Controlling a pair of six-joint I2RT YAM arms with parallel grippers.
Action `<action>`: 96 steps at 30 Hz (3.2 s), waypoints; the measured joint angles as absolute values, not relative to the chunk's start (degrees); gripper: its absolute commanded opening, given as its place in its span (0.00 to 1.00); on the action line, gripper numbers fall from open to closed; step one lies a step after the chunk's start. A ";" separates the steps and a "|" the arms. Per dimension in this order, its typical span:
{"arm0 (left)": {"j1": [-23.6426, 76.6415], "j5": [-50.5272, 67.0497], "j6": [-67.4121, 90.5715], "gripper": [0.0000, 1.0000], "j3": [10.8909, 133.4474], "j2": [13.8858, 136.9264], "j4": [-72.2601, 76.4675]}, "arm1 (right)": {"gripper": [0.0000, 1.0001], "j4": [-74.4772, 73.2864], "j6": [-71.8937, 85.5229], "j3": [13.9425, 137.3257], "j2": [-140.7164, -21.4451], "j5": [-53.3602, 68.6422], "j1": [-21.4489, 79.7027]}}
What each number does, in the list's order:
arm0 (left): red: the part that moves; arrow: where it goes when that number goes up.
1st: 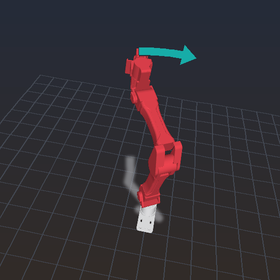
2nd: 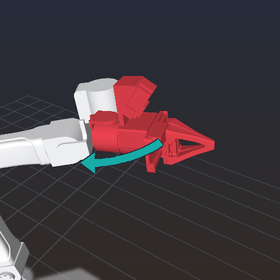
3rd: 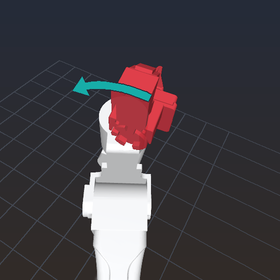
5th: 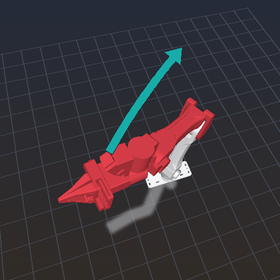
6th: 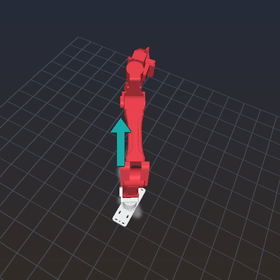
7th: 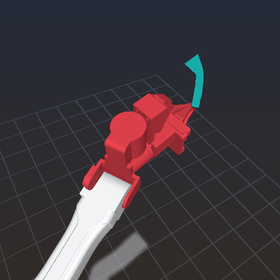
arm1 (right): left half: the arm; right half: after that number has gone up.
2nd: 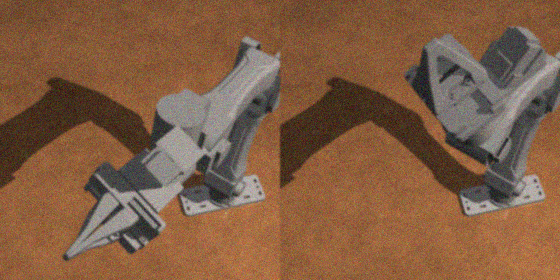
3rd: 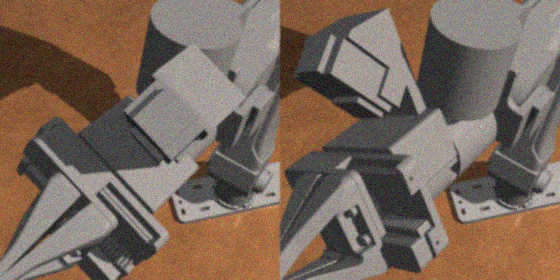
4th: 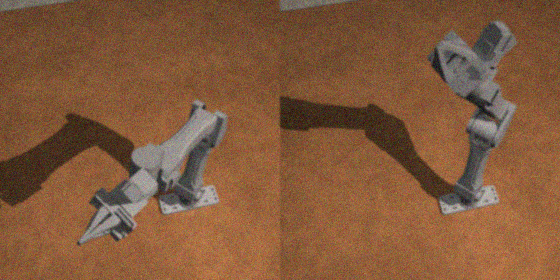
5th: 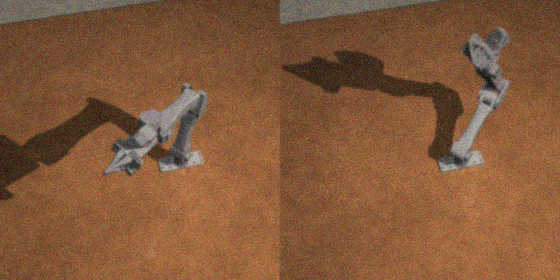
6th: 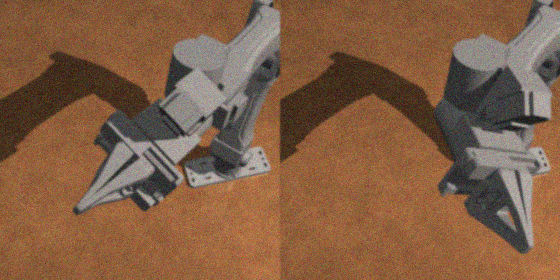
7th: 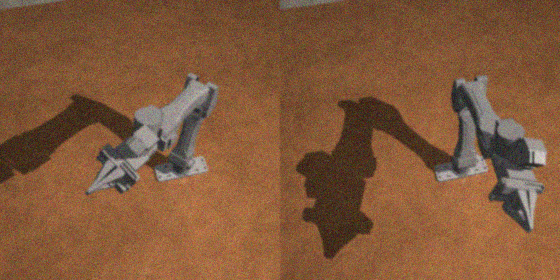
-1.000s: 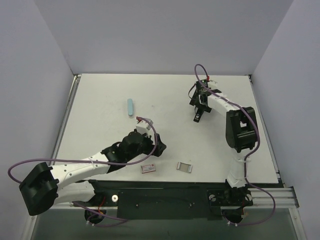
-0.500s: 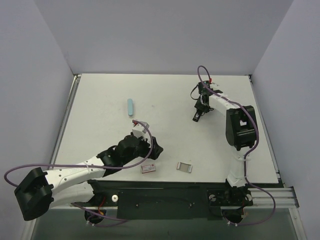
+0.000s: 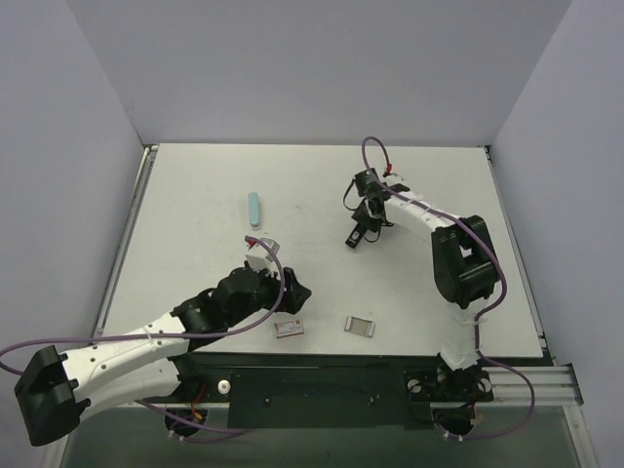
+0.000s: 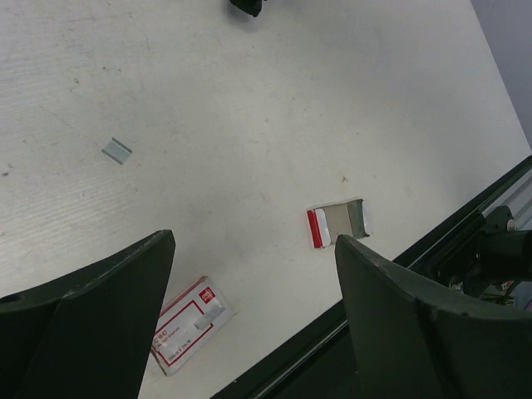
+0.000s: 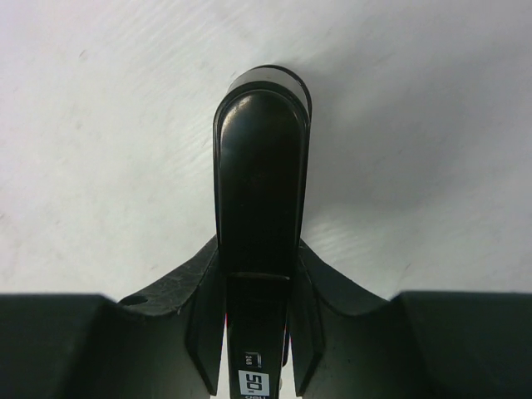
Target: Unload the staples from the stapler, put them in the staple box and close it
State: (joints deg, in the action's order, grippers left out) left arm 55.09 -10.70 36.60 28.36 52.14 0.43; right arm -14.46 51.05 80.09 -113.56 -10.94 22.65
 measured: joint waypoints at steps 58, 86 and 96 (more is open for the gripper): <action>55.22 -23.31 38.28 0.91 40.77 36.86 -27.22 | 0.59 -31.27 79.24 88.82 -108.49 -37.98 47.35; 41.39 -7.09 9.26 0.97 65.80 95.33 -5.96 | 0.69 -10.31 38.83 39.94 -53.28 -10.13 37.19; 41.25 -0.45 1.85 0.96 72.20 107.96 -4.86 | 0.67 -11.92 37.58 32.99 -44.29 -6.11 37.23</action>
